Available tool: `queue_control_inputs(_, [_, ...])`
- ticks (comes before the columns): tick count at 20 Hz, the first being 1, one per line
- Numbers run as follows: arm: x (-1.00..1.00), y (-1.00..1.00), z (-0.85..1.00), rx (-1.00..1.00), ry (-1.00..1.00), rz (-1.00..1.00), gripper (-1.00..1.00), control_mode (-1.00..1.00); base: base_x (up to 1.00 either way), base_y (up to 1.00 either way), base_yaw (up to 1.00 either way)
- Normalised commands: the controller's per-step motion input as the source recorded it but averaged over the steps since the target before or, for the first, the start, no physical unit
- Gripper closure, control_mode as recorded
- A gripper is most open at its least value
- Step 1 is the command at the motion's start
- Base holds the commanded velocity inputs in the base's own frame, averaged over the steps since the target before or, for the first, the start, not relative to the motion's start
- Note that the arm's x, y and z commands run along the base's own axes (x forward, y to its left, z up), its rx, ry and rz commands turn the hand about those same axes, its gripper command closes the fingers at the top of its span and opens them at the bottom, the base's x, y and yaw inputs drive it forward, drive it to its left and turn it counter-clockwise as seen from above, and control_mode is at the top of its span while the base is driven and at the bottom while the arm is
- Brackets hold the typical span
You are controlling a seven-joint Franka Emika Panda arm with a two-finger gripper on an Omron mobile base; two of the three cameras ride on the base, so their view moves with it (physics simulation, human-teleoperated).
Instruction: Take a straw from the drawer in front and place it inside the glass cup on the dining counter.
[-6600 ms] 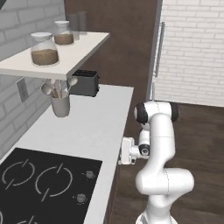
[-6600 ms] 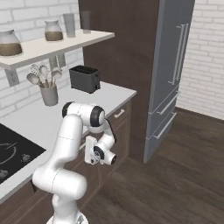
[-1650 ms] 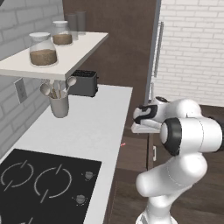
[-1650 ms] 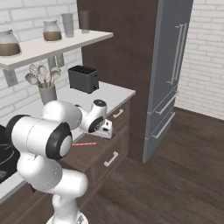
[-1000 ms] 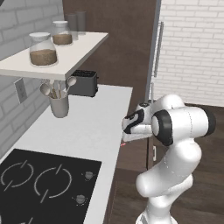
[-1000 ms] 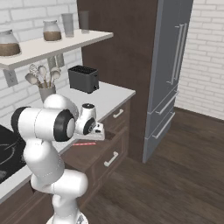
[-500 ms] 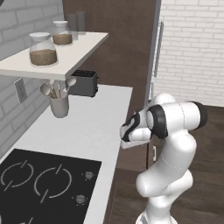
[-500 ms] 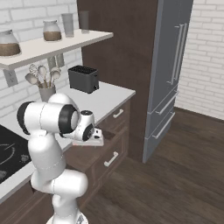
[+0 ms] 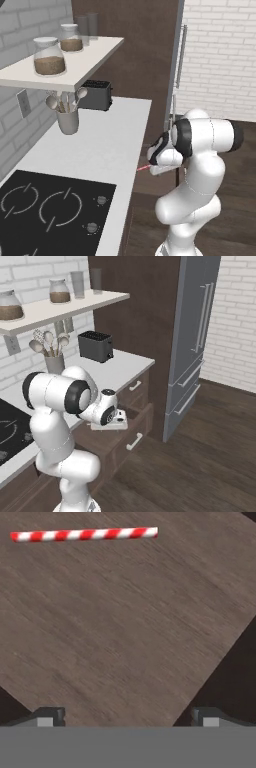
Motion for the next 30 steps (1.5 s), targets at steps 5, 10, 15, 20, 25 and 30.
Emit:
queue_control_inputs(5, [-0.47, -0.91, -0.06, 0.04, 0.0, 0.08, -1.0, -1.0, 0.0, 0.0, 0.0])
queue_control_inputs(10, [-0.5, -1.0, -0.05, 0.07, 0.0, 0.06, -1.0, -1.0, 0.0, 0.0, 0.0])
queue_control_inputs(15, [-0.42, -1.0, 0.0, 0.08, 0.0, 0.03, -1.0, -1.0, 0.0, 0.0, 0.0])
queue_control_inputs(20, [-0.34, -0.98, 0.0, 0.07, 0.0, 0.01, -1.0, -1.0, 0.0, 0.0, 0.0])
queue_control_inputs(25, [-0.21, -0.8, 0.06, 0.03, 0.0, 0.0, -1.0, -1.0, 0.0, 0.0, 0.0])
queue_control_inputs(30, [-0.06, -0.13, 0.34, 0.01, 0.0, -0.05, -1.0, -1.0, 0.0, 0.0, 0.0])
